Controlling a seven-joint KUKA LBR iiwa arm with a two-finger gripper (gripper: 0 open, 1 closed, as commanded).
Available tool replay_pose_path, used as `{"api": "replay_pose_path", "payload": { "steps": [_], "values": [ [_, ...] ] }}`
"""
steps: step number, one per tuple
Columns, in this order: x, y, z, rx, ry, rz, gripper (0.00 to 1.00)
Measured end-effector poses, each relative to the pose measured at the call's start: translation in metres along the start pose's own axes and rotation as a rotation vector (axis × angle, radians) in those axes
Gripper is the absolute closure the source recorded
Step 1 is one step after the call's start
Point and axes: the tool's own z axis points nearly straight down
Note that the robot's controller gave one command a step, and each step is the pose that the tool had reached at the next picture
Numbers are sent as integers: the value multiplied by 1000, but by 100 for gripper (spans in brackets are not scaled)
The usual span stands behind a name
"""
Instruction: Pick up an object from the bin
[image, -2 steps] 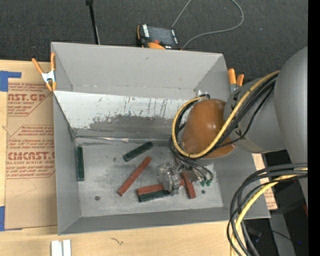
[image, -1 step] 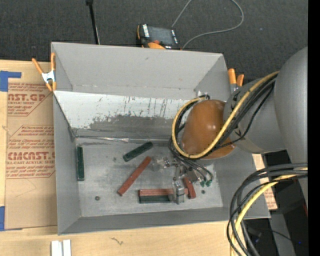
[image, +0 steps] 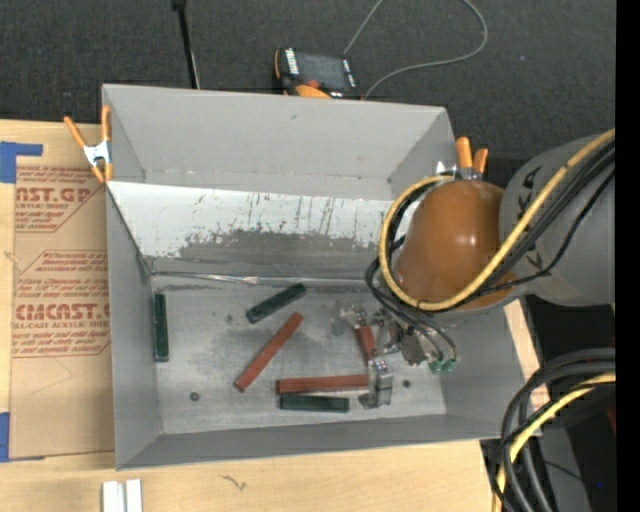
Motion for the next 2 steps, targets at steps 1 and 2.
{"api": "replay_pose_path", "payload": {
  "steps": [1, 2],
  "values": [
    [5, -4, 77, -1, 8, 166, 0],
    [5, -4, 75, 0, 7, 165, 100]
  ]
}}
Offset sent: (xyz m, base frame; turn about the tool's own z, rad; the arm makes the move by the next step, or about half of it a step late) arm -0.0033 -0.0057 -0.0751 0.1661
